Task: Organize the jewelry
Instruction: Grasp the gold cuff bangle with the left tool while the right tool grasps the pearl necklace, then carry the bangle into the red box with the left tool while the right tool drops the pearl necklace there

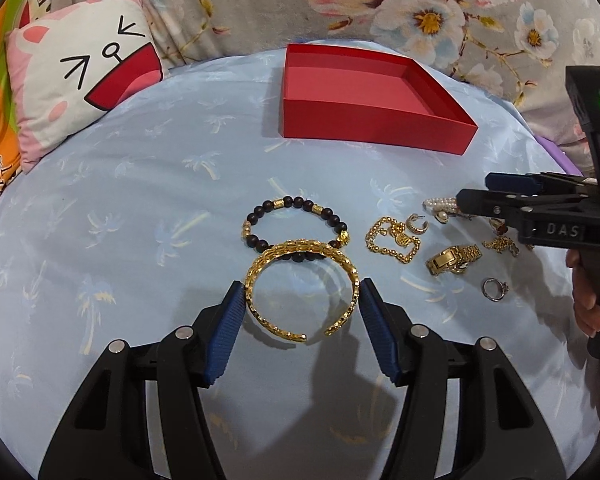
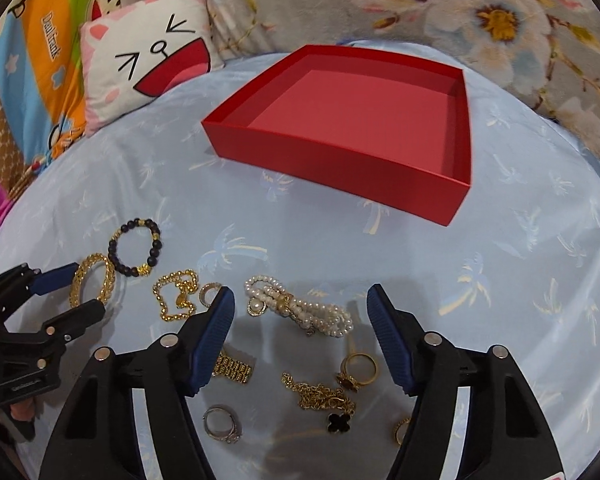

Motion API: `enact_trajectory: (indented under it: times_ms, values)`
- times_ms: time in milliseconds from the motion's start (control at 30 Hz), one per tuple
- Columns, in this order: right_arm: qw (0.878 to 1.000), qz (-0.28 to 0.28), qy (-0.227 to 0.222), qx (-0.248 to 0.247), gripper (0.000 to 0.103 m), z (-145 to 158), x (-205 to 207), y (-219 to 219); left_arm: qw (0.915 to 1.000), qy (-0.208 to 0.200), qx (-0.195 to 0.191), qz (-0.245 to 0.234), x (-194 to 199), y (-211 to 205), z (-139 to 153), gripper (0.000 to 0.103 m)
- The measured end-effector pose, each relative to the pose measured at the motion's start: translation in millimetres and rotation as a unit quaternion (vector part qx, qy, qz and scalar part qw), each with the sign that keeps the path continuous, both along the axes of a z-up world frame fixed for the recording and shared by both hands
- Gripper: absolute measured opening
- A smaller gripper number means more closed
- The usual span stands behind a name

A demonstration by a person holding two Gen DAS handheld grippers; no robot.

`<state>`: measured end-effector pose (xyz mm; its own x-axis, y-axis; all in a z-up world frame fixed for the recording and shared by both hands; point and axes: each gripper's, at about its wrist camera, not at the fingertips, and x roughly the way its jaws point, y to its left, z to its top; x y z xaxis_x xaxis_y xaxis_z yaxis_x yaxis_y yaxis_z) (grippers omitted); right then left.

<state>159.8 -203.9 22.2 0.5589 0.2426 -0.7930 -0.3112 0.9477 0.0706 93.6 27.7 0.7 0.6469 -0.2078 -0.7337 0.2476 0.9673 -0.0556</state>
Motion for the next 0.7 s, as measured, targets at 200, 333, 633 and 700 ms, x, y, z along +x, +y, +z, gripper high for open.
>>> enact_trajectory:
  times_ms: [200, 333, 633, 700]
  values:
    - [1.0, 0.014, 0.026, -0.008, 0.033, -16, 4, 4, 0.9999, 0.011, -0.007, -0.003, 3, 1, -4, 0.057]
    - [1.0, 0.012, 0.021, 0.0, 0.012, -16, -1, 2, 0.9998, 0.015, -0.01, -0.004, 4, 2, -5, 0.057]
    - [1.0, -0.01, -0.016, 0.018, 0.009, 21, -12, -7, 0.9991, 0.008, -0.033, -0.026, 10, 8, 22, 0.056]
    - [0.999, -0.018, -0.034, 0.021, 0.009, 43, -8, -14, 0.9987, -0.012, -0.029, -0.041, 19, 8, 42, 0.056]
